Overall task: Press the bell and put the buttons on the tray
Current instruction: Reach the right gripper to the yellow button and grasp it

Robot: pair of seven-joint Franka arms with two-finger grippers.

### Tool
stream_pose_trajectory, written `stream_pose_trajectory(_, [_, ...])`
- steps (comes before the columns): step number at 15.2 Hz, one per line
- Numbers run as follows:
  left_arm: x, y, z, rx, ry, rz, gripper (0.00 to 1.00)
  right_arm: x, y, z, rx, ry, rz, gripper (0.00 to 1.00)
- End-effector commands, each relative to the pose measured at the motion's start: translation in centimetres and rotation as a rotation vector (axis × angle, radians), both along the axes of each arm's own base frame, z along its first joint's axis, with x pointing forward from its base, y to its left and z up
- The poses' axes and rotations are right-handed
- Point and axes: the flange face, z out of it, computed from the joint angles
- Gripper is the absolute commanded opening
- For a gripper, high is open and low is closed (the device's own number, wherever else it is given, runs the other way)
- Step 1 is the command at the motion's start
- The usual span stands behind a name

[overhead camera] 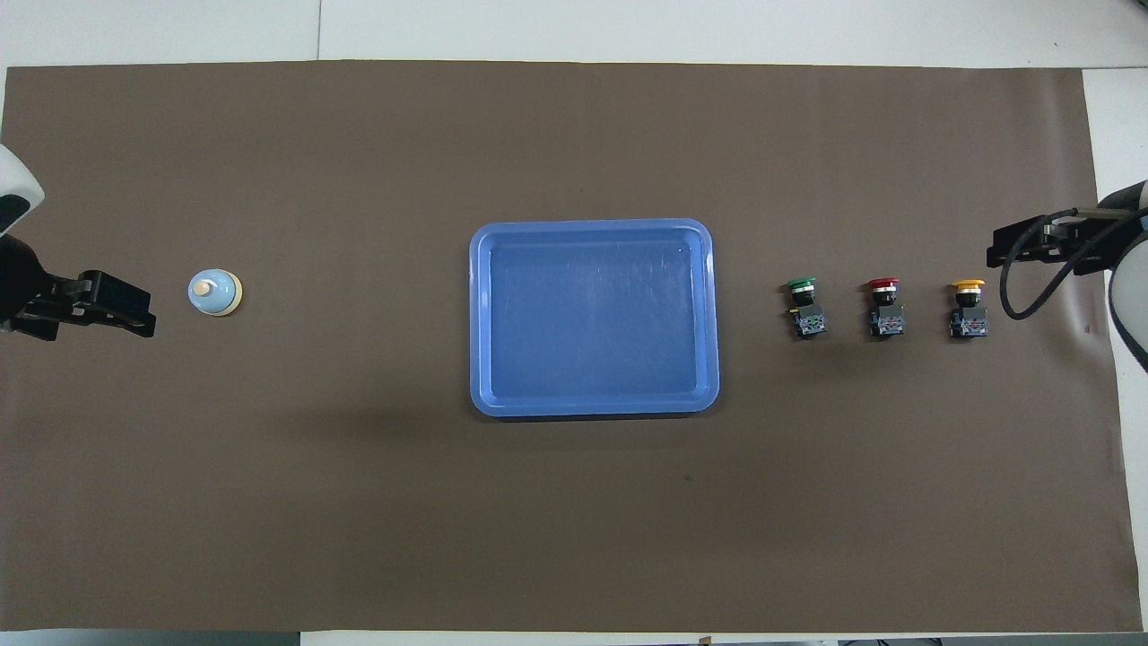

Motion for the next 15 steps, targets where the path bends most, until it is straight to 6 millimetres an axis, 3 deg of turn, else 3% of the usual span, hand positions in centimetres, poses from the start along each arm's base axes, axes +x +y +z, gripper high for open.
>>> stream_pose_trajectory(1, [-0.4, 0.0, 0.5, 0.009, -0.006, 0.007, 1.0, -0.5, -2.0, -5.1, -0.015, -0.033, 0.043, 1.0])
stream_pose_trajectory(3, [-0.4, 0.0, 0.6, 0.007, -0.009, 0.006, 1.0, -0.1, -2.3, -7.6, -0.017, -0.037, 0.039, 1.0])
stream_pose_trajectory(8, [0.8, -0.1, 0.8, 0.004, -0.089, 0.009, 1.0, -2.3, -4.6, -13.5, -0.012, -0.008, 0.04, 1.0])
stream_pose_trajectory(11, [0.7, 0.0, 0.9, 0.005, -0.09, 0.005, 1.0, -3.6, -5.3, -15.7, -0.001, 0.033, 0.025, 1.0])
stream_pose_trajectory(15, [0.5, 0.5, 0.9, 0.006, -0.086, 0.014, 1.0, -4.7, -5.8, -16.5, 0.003, 0.047, 0.014, 1.0])
